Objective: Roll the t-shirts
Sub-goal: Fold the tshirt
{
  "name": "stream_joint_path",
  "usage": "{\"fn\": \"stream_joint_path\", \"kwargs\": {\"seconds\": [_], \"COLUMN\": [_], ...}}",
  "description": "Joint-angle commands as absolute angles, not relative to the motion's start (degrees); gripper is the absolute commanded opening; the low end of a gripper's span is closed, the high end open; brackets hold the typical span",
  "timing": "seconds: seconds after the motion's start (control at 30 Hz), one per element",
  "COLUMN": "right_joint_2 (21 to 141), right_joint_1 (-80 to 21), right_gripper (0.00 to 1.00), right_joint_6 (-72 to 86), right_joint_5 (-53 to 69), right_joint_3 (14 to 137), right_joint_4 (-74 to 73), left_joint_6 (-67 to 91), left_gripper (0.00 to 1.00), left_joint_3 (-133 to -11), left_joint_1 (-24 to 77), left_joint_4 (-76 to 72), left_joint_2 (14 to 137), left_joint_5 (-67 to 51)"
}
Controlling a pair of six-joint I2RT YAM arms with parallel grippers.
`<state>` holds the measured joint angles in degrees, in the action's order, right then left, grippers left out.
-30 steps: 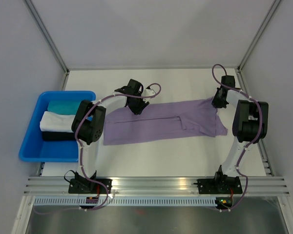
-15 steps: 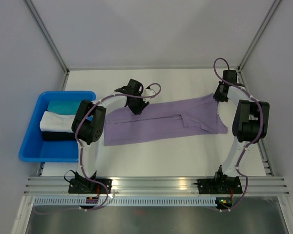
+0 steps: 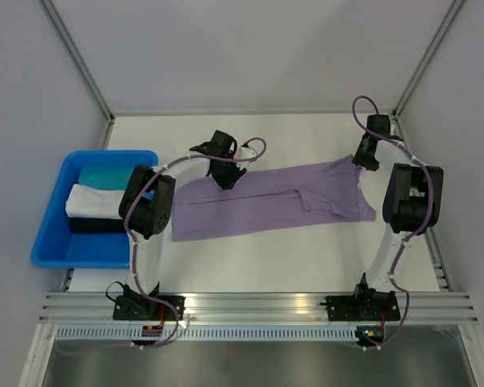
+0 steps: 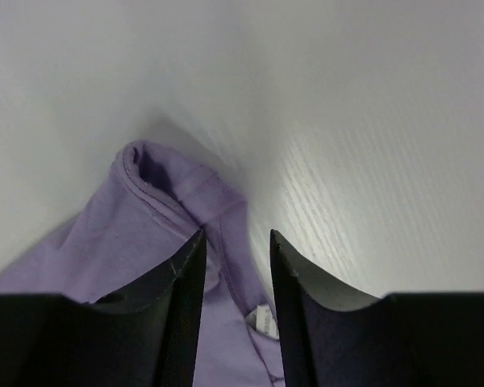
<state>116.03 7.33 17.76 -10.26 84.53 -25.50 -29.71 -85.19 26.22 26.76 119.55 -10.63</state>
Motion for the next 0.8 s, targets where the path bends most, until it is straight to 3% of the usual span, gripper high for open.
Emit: {"fn": "stream_joint_path", "kwargs": {"seconds": [0.0,0.07,0.1,0.13,0.23,0.4,0.63,0.77], "right_joint_2": [105.8,102.6,99.6,98.4,95.6,91.8,96.6,91.2], "right_joint_1": [5.6,2.9,1.8,-2.2,-11.2,-18.7,-20.4,-20.4], "right_gripper": [0.44,0.37,0.30,0.18,0.00,0.00,0.00,0.00], "right_joint_6": [18.5,19.3,19.3,19.2,21.1,27.9,29.0,28.7], "right_joint_5": [-17.7,-17.8,-16.7,-15.2,-11.9,-9.5,-7.2,-8.2], "right_joint_3": [83.0,79.5,77.4,73.1,65.8,55.0,50.5,51.3], "right_joint_4": [-26.9,-26.4,-25.9,-25.2,-25.1,-20.2,-16.5,-19.6], "left_joint_6": [-32.8,-32.6,-32.4,-32.3,-31.8,-31.2,-28.9,-28.9], "left_gripper": [0.41,0.41,0.41,0.41,0.42,0.42,0.42,0.42], "left_joint_3": [-85.1,-85.6,-85.7,-85.8,-86.1,-84.1,-81.9,-79.7], "left_joint_1": [25.6,25.7,25.6,25.6,25.7,25.6,25.6,25.3], "left_joint_4": [30.5,30.8,30.9,31.0,32.0,32.9,33.3,33.8], "left_joint_2": [121.8,120.5,120.0,119.4,117.4,114.4,109.3,106.4], "left_joint_5": [-8.0,-8.8,-9.2,-10.0,-10.4,-9.1,-11.0,-10.4]}}
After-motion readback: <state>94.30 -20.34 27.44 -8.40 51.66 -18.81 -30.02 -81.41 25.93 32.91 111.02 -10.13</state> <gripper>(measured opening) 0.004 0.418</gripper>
